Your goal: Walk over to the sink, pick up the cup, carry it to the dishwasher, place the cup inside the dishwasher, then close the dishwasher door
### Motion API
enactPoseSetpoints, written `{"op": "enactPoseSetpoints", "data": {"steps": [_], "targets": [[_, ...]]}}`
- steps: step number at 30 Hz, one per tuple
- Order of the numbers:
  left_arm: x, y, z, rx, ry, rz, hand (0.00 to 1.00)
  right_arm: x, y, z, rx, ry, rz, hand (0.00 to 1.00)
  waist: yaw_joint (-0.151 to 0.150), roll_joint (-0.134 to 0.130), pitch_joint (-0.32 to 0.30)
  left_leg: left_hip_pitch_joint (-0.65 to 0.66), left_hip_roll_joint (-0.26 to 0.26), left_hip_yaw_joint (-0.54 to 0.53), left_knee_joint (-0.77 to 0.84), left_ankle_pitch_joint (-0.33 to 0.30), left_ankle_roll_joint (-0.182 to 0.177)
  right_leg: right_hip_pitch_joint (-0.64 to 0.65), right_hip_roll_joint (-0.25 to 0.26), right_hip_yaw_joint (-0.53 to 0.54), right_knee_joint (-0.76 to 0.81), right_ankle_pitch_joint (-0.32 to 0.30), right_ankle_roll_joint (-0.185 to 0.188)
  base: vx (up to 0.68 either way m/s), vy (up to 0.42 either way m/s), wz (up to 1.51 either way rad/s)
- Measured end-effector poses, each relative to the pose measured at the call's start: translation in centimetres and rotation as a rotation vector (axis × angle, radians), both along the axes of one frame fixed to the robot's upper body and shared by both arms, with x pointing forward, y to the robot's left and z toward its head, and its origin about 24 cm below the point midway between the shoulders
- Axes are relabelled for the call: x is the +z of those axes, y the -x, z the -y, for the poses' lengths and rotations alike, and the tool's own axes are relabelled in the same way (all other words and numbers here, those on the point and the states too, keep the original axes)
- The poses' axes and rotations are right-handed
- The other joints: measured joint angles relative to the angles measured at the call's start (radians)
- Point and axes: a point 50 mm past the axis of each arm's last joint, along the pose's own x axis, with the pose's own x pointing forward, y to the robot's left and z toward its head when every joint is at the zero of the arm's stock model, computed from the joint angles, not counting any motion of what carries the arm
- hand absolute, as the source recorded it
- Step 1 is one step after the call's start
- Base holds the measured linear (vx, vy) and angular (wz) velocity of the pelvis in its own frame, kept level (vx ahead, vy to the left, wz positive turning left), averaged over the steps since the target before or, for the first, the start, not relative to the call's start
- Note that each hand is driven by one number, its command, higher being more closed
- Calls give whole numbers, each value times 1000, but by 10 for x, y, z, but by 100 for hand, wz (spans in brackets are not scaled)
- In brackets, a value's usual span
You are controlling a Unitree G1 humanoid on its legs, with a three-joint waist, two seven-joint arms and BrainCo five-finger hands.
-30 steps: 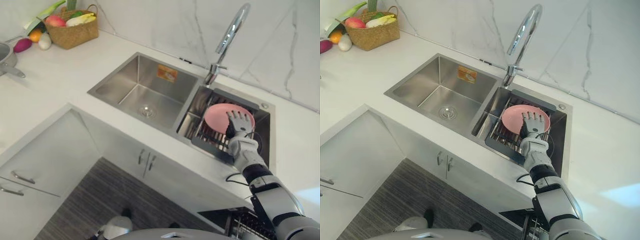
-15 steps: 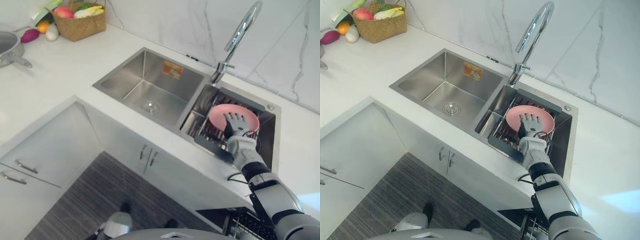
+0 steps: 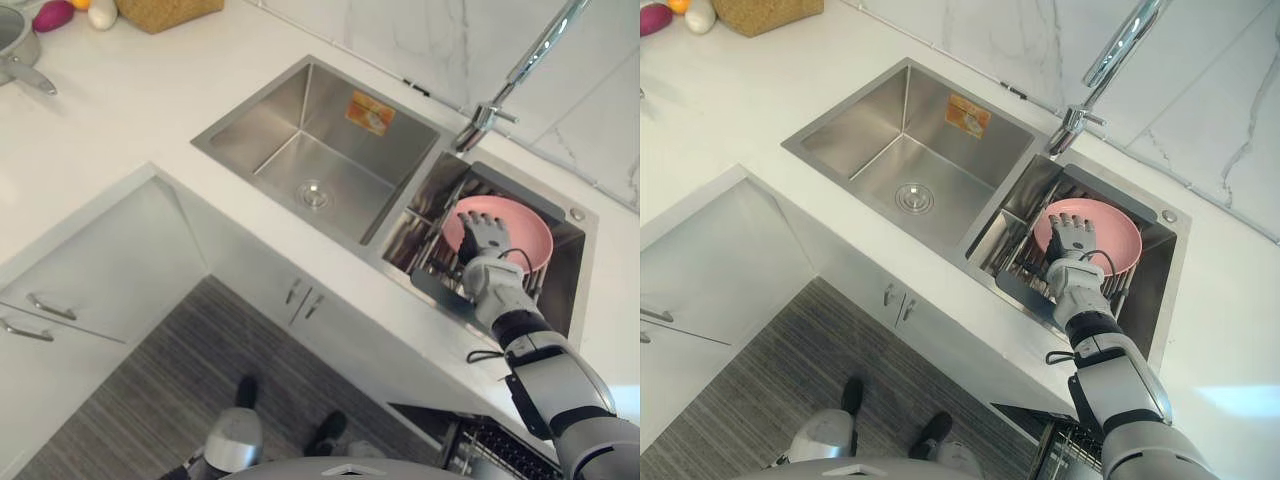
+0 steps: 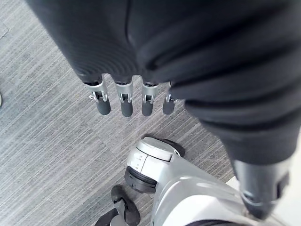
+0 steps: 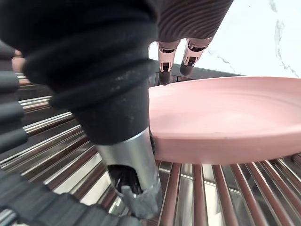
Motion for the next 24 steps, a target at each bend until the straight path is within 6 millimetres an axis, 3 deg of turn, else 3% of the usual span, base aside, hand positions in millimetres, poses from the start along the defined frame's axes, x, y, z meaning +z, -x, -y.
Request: {"op": "enactPoseSetpoints", "data": {"steps": [3, 4, 15, 24], "targets": [[0, -2, 0, -3, 0, 11, 0, 13, -3, 5, -14, 19, 50, 0, 5, 9, 20, -19, 1, 0, 0, 5, -5, -25, 0, 4, 1, -6, -3, -76, 34, -1], [0, -1, 0, -3, 1, 9, 0, 16, -3, 7, -19, 29, 67, 100, 10, 14, 26, -28, 2, 3, 0, 7, -6, -32, 1, 15, 1, -9, 1, -84, 29, -7], [1, -3, 0, -8, -4, 27, 0, 20, -3, 7, -26, 27, 141, 100, 15, 14, 36, -52, 1, 28, 0, 9, 1, -49, -1, 49, -10, -7, 13, 9, 11, 2], [2, -7, 1, -14, -7, 52, 0, 52, -8, 10, -66, 85, 323, 100, 14, 11, 40, -51, -4, 29, 6, 18, 10, -56, -4, 52, -9, 20, 14, 76, -1, 1]]}}
